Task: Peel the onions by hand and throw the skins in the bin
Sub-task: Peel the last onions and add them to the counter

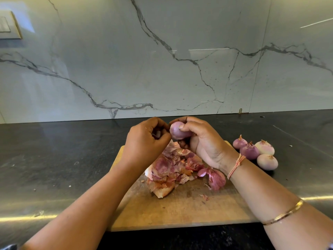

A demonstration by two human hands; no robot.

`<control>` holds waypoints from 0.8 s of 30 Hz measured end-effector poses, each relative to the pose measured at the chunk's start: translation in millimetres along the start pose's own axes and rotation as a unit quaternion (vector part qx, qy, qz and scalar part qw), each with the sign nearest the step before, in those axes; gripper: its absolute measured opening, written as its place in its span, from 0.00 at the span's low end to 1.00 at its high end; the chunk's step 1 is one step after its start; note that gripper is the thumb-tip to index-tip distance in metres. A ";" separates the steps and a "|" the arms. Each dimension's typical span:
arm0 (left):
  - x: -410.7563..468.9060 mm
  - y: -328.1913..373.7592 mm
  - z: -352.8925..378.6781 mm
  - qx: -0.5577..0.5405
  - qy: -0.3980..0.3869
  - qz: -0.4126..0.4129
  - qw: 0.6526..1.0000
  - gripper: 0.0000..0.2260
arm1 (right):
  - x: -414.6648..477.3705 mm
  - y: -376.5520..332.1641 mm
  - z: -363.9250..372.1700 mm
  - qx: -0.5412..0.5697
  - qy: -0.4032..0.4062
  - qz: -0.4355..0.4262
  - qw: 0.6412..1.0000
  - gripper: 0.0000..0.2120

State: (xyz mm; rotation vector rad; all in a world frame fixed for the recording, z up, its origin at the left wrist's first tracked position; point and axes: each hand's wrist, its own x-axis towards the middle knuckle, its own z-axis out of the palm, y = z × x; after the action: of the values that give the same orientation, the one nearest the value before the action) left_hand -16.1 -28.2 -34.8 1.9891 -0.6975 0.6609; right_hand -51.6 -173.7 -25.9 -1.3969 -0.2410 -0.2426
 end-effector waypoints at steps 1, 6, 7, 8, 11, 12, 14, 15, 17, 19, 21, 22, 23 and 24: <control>-0.3 -0.4 0.4 0.004 -0.002 -0.002 1.000 0.04 | -0.7 -1.5 0.2 0.001 0.005 0.002 1.000 0.11; 0.2 -0.6 0.3 0.006 -0.007 0.011 1.000 0.07 | 1.4 -1.7 -6.5 0.019 0.002 0.004 1.000 0.10; 0.1 -0.1 0.2 0.008 -0.011 0.022 1.000 0.09 | 1.9 -0.8 -7.4 0.020 -0.003 0.005 1.000 0.12; -0.1 0.5 0.3 0.011 -0.013 0.033 0.999 0.10 | 1.8 -0.2 -7.5 0.018 -0.006 0.007 1.000 0.13; -0.4 1.3 1.1 0.023 -0.012 0.049 0.998 0.13 | 1.0 -0.2 -6.6 0.018 -0.005 0.015 1.000 0.12; -0.4 1.0 1.4 0.026 -0.009 0.050 0.998 0.13 | 0.5 -0.3 -6.1 0.017 0.000 0.014 1.000 0.11; -0.7 1.3 2.0 0.031 -0.003 0.051 0.998 0.14 | 1.4 0.8 -5.6 0.004 0.012 0.008 1.000 0.11; -0.8 1.4 2.3 0.034 0.000 0.050 0.998 0.14 | 2.3 1.7 -5.7 -0.011 0.018 0.004 1.000 0.10; -1.0 1.9 2.2 0.041 0.003 0.042 0.998 0.14 | 4.0 4.2 -6.4 -0.027 0.021 -0.002 0.999 0.11; -1.4 2.2 2.4 0.044 -0.002 0.038 0.998 0.14 | 3.6 4.9 -5.2 -0.017 0.014 -0.008 1.000 0.11; -1.7 2.1 3.7 0.043 -0.005 0.034 0.998 0.13 | 2.4 3.9 -3.9 -0.011 0.007 -0.017 1.000 0.09; -1.8 2.3 4.4 0.043 -0.007 0.030 0.999 0.12 | 2.1 3.6 -4.0 -0.006 0.000 -0.019 1.000 0.09; -1.9 2.3 4.9 0.045 -0.007 0.026 0.999 0.11 | 1.6 3.4 -4.1 -0.002 -0.010 -0.023 1.000 0.09; -1.5 1.6 5.1 0.047 -0.003 0.022 0.999 0.09 | 1.2 3.5 -3.9 -0.003 -0.018 -0.029 0.999 0.12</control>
State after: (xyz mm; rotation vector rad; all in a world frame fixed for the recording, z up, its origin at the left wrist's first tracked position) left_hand -17.4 -33.0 -37.3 2.0674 -0.7273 0.7261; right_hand -49.3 -177.0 -29.4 -1.4014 -0.3105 -0.2662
